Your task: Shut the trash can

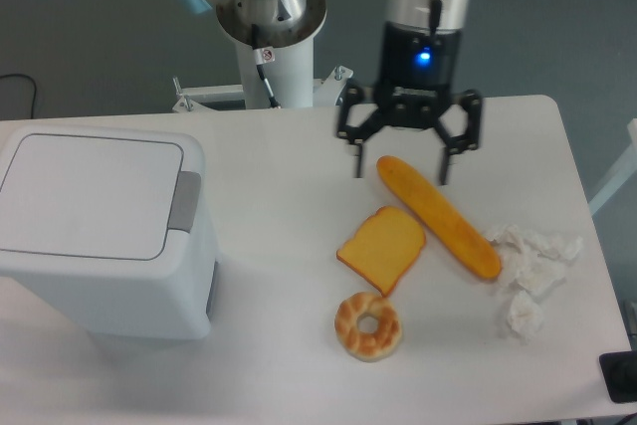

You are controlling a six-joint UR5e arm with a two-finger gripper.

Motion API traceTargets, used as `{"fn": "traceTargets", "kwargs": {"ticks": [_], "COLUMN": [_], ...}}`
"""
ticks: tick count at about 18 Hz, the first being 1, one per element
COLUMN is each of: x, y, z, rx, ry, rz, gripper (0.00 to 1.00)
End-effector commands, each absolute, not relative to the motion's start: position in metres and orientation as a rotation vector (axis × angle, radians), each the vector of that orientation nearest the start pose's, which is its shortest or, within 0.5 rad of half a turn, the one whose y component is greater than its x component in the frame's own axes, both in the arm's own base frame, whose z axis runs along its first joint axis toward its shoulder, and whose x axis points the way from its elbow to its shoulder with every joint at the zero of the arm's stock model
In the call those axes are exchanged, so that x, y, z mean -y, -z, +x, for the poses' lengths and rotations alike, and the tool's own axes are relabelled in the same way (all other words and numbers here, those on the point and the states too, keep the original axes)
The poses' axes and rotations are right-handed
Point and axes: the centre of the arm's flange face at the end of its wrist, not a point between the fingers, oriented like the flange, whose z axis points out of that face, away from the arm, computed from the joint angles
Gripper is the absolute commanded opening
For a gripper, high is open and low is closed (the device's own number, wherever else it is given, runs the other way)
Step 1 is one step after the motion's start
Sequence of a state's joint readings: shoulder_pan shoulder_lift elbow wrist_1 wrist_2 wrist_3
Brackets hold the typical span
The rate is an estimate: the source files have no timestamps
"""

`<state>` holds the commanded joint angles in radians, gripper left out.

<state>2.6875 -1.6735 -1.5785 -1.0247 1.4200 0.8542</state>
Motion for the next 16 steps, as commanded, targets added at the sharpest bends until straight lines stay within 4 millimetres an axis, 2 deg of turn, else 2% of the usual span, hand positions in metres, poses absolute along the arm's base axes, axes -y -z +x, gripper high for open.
{"fn": "traceTargets", "kwargs": {"ticks": [6, 11, 16], "x": [-0.374, -0.362, -0.360], "y": [-0.441, -0.440, -0.432], "z": [-0.464, -0.471, -0.467], "rx": [0.361, 0.397, 0.403], "ry": [-0.406, -0.404, -0.329], "rz": [-2.891, -2.905, -2.948], "gripper": [1.00, 1.00, 1.00]}}
